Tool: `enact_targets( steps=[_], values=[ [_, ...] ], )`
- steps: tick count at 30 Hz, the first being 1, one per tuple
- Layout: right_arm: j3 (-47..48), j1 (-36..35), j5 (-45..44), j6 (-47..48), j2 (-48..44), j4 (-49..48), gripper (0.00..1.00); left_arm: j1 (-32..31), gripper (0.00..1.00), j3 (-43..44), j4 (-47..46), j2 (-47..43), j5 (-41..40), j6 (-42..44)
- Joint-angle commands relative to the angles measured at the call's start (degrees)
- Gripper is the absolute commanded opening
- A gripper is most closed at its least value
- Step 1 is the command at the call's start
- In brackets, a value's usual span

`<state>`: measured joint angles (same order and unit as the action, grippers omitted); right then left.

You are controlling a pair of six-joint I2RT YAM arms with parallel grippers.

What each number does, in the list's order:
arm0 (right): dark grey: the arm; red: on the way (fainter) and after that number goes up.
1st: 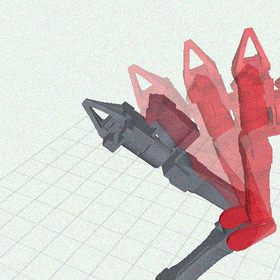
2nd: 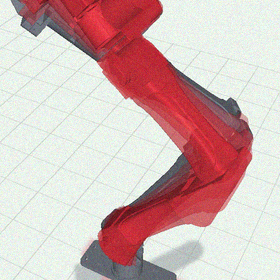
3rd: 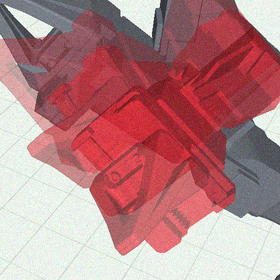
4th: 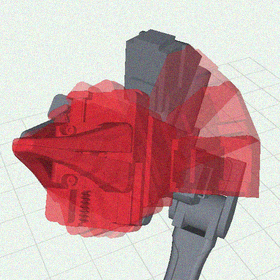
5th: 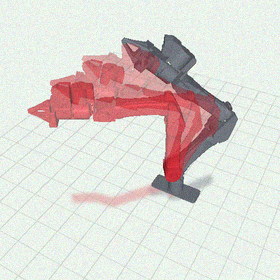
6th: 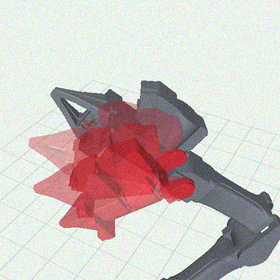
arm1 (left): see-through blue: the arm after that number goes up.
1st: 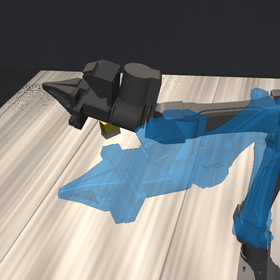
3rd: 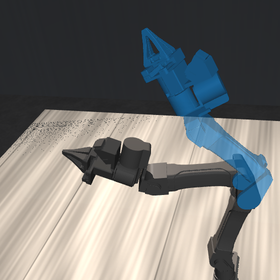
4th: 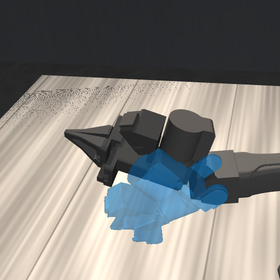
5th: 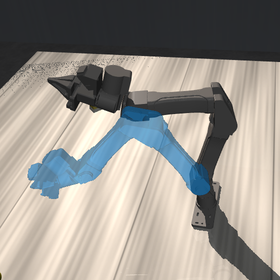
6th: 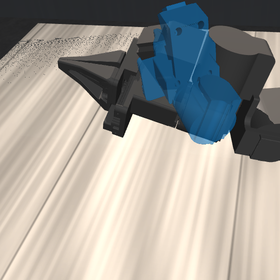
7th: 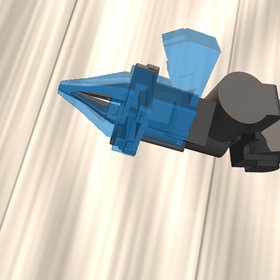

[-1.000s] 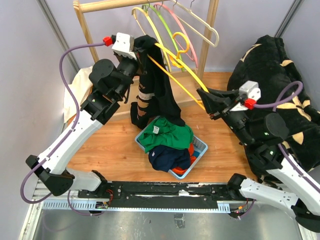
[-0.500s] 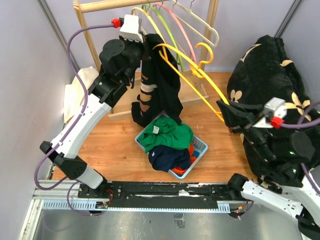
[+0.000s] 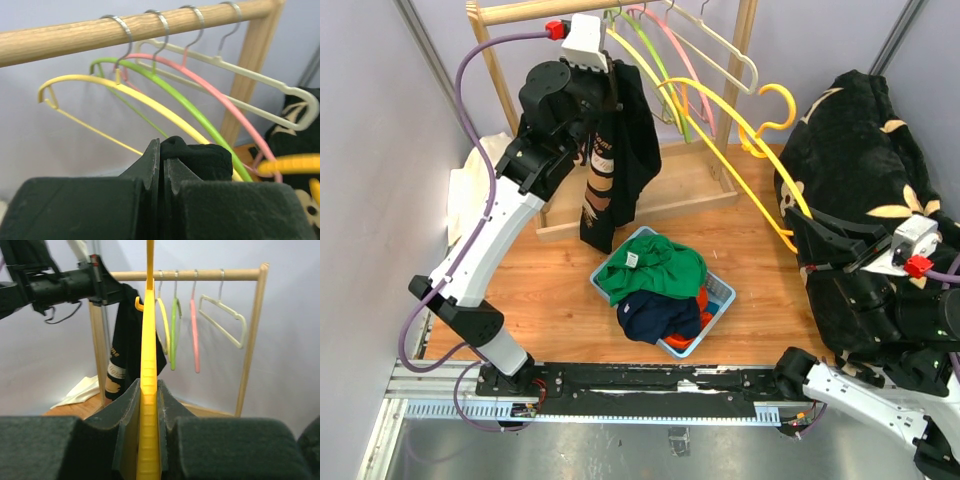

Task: Remove the t-shirt from the hanger
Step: Remove the T-shirt from the hanger, then place the T-shirt in the bin.

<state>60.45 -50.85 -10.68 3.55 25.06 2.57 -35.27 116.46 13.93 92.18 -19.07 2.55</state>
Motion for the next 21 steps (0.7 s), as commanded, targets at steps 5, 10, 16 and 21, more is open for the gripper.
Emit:
enact_targets(
  steps=[5,10,16,21],
  values=[
    [-1.9,-0.04,-17.91,2.8,-3.01,-4.2,0.01,0.02,0.0,2.47,-5.04,-8.7,18.48,-6.09],
    [-2.24,-0.04,-19.39,3.19,-1.77,-4.52,0.01,0.02,0.01,5.19,-6.69,-10.18,26.04,-11.39],
    [-2.32,-0.04,-20.0,3.11,-0.66,-4.68,0.01,0.02,0.01,8.89,-12.89,-10.03,33.69,-19.75],
    [-2.16,-0.04,-19.52,2.37,-0.21,-4.79,0.01,0.02,0.01,15.13,-15.73,-6.85,38.09,-26.5]
  ],
)
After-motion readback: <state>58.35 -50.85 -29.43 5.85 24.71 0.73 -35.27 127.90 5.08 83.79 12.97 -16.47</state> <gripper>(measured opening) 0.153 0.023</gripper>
